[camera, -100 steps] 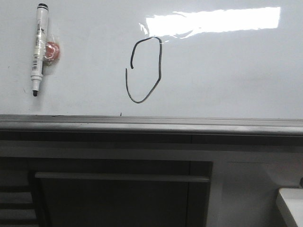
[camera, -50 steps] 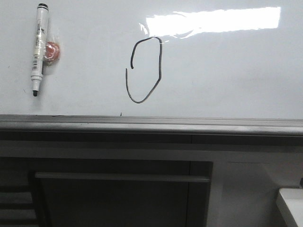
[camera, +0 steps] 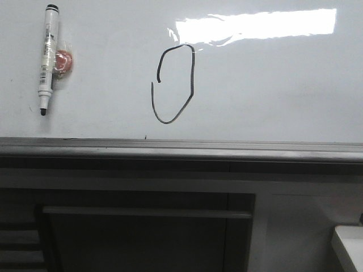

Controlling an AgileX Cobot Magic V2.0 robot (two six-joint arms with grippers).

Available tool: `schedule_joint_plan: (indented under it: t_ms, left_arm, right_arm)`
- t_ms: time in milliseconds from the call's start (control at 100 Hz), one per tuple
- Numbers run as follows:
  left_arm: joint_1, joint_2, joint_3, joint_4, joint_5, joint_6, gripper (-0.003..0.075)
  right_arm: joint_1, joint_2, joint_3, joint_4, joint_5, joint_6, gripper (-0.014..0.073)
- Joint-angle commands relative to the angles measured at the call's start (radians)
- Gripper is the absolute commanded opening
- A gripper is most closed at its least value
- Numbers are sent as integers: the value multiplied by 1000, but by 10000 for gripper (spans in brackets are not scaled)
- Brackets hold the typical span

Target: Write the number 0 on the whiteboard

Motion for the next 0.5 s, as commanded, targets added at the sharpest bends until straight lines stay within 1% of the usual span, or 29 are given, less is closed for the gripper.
schedule_joint_plan:
  t_ms: [0,60,110,190,320,370,420,490]
  left_arm:
    - [102,-44,34,-23,-65,-5,-20]
    - [170,-73,76,-30,-65,-5,-20]
    - [208,-96,107,-51,-65,-5,-20]
    - [242,-97,146,-72,-62,-5,-20]
    - [252,-98,197,-72,-24,-5,-20]
    - [252,-98,194,-72,51,-5,-20]
    - [252,-98,194,-72,96,-5,-20]
    - [252,-98,196,-72,104,-5,-20]
  right_arm:
    - [1,11,-25,2,-68,-5,-57]
    - [1,11,-25,2,-68,-5,-57]
    - [1,11,-25,2,-68,-5,-57]
    - [1,11,-25,2,-68,-5,-57]
    - [1,11,-25,2,-68,-5,-57]
    - [1,11,-25,2,-68,-5,-57]
    - [1,11,-25,2,-68,-5,-57]
    - [1,11,-25,2,-68,-5,-57]
